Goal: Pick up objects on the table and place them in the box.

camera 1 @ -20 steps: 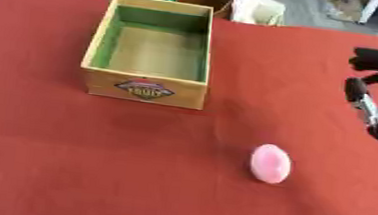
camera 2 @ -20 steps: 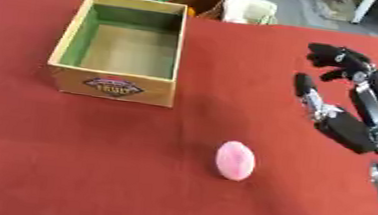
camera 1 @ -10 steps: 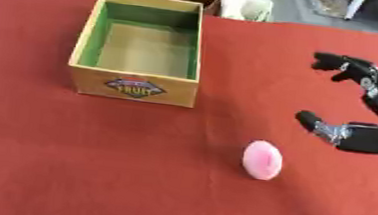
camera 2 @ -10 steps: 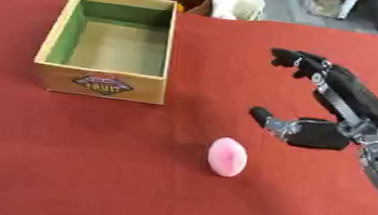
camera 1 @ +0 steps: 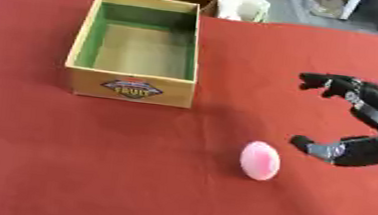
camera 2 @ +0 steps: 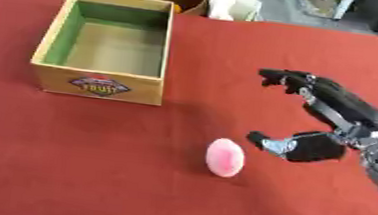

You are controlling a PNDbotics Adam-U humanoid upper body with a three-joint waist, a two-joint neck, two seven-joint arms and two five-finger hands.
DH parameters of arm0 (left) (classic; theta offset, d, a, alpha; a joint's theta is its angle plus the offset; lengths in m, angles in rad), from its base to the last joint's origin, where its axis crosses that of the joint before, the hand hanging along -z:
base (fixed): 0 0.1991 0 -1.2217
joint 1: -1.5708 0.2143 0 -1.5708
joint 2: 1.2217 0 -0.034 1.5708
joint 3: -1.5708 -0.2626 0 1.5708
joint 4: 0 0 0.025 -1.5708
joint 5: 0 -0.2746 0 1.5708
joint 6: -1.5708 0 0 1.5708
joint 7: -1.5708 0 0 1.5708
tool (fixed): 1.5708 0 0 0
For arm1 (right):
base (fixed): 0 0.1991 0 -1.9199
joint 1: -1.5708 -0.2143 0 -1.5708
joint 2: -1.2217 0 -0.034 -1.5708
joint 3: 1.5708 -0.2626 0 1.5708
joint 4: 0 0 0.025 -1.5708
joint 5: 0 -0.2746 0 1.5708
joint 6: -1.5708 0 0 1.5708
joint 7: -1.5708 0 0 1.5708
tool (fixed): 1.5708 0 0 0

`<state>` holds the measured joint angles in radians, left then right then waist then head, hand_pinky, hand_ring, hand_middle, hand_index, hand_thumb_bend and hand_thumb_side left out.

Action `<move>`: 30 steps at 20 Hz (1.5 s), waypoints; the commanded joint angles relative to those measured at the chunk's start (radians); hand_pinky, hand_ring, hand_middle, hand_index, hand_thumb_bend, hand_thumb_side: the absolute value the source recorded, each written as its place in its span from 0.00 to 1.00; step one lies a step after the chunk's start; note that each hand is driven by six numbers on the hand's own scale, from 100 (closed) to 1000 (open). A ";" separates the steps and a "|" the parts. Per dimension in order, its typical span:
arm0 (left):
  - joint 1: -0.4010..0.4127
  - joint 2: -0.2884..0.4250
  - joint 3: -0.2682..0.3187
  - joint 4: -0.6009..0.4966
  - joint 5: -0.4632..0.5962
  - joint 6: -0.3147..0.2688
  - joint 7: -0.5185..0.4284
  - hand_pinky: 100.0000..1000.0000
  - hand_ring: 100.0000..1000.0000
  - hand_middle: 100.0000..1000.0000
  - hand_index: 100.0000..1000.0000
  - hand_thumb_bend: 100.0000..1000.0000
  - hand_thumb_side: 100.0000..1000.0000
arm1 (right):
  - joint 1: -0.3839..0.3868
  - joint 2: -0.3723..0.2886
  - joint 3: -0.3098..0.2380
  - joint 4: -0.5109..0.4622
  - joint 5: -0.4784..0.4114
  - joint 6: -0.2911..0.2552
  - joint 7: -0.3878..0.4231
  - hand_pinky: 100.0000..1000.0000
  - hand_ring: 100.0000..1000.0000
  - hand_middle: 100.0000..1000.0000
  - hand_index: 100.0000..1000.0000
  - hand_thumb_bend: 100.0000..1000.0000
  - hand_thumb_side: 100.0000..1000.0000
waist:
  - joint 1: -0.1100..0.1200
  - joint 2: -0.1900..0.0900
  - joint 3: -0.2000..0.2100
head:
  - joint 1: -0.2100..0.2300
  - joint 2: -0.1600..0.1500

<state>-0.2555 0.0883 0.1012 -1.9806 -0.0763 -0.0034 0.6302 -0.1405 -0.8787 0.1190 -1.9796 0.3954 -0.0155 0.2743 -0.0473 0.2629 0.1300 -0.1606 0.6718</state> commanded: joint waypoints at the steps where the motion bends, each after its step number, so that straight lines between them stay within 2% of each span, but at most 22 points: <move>1: -0.011 0.016 0.001 -0.019 0.002 0.000 -0.002 0.46 0.44 0.35 0.50 0.00 0.59 | -0.009 -0.046 0.015 -0.020 -0.007 0.020 0.026 0.74 0.86 0.79 1.00 0.39 0.43 | -0.001 -0.013 0.003 | -0.006 -0.013; 6: -0.012 0.015 0.000 -0.019 0.004 0.000 -0.004 0.46 0.44 0.36 0.50 0.00 0.59 | -0.020 -0.052 0.057 -0.020 0.007 0.029 0.074 0.74 0.86 0.77 1.00 0.38 0.39 | -0.001 -0.012 0.008 | -0.011 -0.013; 12: -0.011 0.013 -0.003 -0.019 0.006 0.001 -0.010 0.46 0.44 0.36 0.50 0.00 0.59 | -0.042 -0.064 0.108 -0.020 0.074 0.030 0.129 0.74 0.86 0.74 0.98 0.37 0.36 | 0.001 -0.013 0.012 | -0.019 -0.015; 20: -0.011 0.011 -0.004 -0.019 0.008 0.001 -0.014 0.47 0.44 0.36 0.50 0.00 0.59 | -0.057 -0.060 0.155 -0.020 0.073 0.026 0.196 0.74 0.85 0.70 0.94 0.37 0.35 | 0.001 -0.012 0.016 | -0.032 -0.015; 30: -0.010 0.007 -0.007 -0.019 0.012 0.000 -0.020 0.47 0.44 0.36 0.50 0.00 0.59 | -0.062 -0.045 0.208 -0.020 0.113 0.074 0.238 0.73 0.84 0.66 0.92 0.34 0.33 | 0.004 -0.007 0.021 | -0.037 -0.017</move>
<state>-0.2564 0.0879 0.0969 -1.9806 -0.0655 -0.0019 0.6140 -0.1936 -0.9036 0.3287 -1.9798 0.4936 0.0509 0.5102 -0.0454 0.2678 0.1502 -0.1955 0.6660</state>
